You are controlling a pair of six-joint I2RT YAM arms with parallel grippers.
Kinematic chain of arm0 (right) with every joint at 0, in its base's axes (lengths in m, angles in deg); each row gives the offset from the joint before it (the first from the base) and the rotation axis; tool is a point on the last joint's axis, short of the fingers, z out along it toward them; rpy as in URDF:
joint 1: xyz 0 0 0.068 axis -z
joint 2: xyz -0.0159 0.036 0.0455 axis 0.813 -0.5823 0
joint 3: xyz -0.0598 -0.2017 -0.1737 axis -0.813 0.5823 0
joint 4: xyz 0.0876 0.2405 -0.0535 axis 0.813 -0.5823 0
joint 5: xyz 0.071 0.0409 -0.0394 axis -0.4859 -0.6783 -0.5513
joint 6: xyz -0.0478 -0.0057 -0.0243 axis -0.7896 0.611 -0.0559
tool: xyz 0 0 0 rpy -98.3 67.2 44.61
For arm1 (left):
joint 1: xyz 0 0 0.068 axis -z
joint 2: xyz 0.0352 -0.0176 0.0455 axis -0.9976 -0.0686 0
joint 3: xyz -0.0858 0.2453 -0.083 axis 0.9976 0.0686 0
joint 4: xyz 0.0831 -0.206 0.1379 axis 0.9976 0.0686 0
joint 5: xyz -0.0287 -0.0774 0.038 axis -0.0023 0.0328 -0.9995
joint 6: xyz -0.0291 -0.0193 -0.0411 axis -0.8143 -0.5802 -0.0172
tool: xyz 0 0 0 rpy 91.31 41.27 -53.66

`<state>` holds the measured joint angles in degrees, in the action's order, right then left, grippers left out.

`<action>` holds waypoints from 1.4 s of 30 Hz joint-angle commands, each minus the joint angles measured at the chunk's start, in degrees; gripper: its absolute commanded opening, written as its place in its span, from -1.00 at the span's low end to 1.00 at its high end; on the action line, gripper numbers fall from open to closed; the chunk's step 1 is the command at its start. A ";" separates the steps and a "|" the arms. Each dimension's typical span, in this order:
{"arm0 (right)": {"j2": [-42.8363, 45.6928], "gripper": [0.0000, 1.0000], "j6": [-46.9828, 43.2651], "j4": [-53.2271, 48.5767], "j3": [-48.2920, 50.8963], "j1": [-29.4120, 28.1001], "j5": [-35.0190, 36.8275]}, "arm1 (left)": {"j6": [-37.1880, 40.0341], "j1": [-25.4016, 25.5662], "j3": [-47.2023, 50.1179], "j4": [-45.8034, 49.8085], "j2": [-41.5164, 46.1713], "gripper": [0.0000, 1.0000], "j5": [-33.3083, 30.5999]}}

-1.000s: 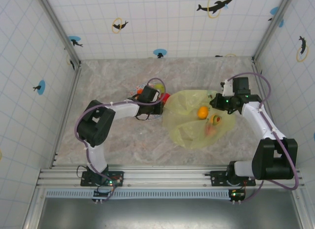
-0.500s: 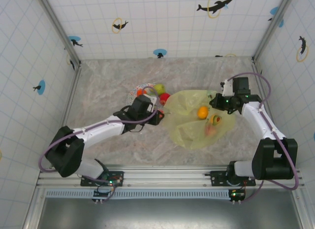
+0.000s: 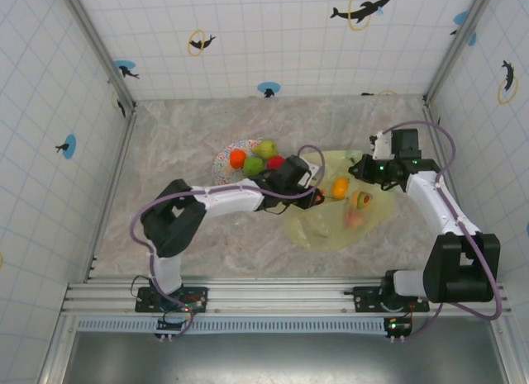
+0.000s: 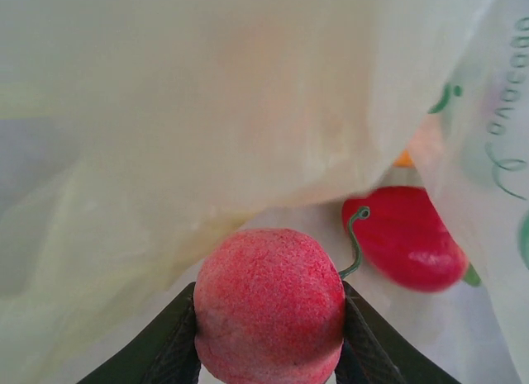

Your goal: Place the fruits into the plastic bag

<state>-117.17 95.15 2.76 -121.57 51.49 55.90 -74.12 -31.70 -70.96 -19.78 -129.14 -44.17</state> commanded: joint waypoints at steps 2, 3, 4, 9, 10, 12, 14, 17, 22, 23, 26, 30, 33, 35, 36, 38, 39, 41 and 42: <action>1.58 -1.00 1.13 1.87 1.23 -0.09 -1.99 | -2.71 0.40 -3.09 -4.91 -4.17 -0.15 -3.25; 1.59 -1.00 1.15 1.95 1.28 -0.10 -1.99 | -3.76 0.39 -3.58 -6.25 -4.99 -0.16 -4.02; 1.59 -1.00 1.08 2.02 1.43 -0.09 -2.06 | -4.55 0.41 -4.08 -7.45 -5.79 -0.15 -4.64; 1.81 -1.00 0.99 2.06 1.94 -0.09 -2.08 | -6.68 0.46 -7.64 -9.20 -9.62 -0.08 -3.99; 1.85 -1.00 0.97 1.85 2.01 -0.09 -2.08 | -6.45 0.40 -8.54 -8.39 -10.22 -0.04 -3.45; 1.93 -1.00 0.81 1.77 2.03 -0.05 -1.97 | -5.76 0.47 -8.96 -7.57 -10.15 0.05 -3.12; 1.92 -1.00 0.73 1.84 2.12 0.00 -1.86 | -4.82 0.40 -8.33 -7.32 -9.19 0.16 -3.11; 1.68 -1.00 0.71 1.91 2.22 0.00 -1.91 | -3.87 0.36 -7.06 -6.61 -7.17 0.23 -3.71; 1.50 -1.00 0.21 1.45 2.14 0.25 -1.39 | -2.52 0.36 -4.60 -5.31 -3.60 0.30 -2.90; 1.52 -1.00 -0.10 1.04 2.04 0.34 -1.00 | -2.22 0.39 -3.76 -4.97 -2.70 0.32 -2.71; 1.75 -1.00 -0.99 -0.19 1.68 0.61 0.64 | -0.87 0.13 -1.26 -3.73 0.22 0.35 -2.00; 2.01 -1.00 -1.83 -1.15 1.87 0.83 1.87 | 1.32 -0.62 3.52 -3.09 5.05 0.39 1.49; 2.11 -1.00 -1.93 -1.41 2.13 1.05 1.87 | 2.71 -1.64 7.02 -2.82 9.17 0.41 5.45; 2.20 -1.00 -2.00 -1.45 2.22 1.14 1.96 | 3.77 -2.12 9.12 -2.66 12.01 0.42 7.92; 2.19 -1.00 -1.93 -1.42 2.21 1.12 1.96 | 4.38 -2.28 10.15 -2.57 13.52 0.43 9.38; 2.20 -1.00 -1.93 -1.42 2.17 1.23 1.96 | 5.57 -2.75 11.73 -1.98 16.23 0.44 11.09; 2.18 -1.00 -1.93 -1.42 2.12 1.22 1.96 | 6.21 -3.01 12.32 -1.40 17.64 0.44 11.21; 2.03 -1.00 -1.97 -1.33 2.12 1.22 1.87 | 7.35 -3.74 13.47 -0.36 20.12 0.45 10.87; 1.94 -1.00 -1.93 -1.40 2.12 1.22 1.87 | 7.61 -4.23 14.04 0.26 21.47 0.46 10.17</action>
<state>-116.49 93.97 2.02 -120.39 52.25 57.65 -69.88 -34.84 -58.33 -21.68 -111.53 -35.82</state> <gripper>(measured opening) 0.041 0.727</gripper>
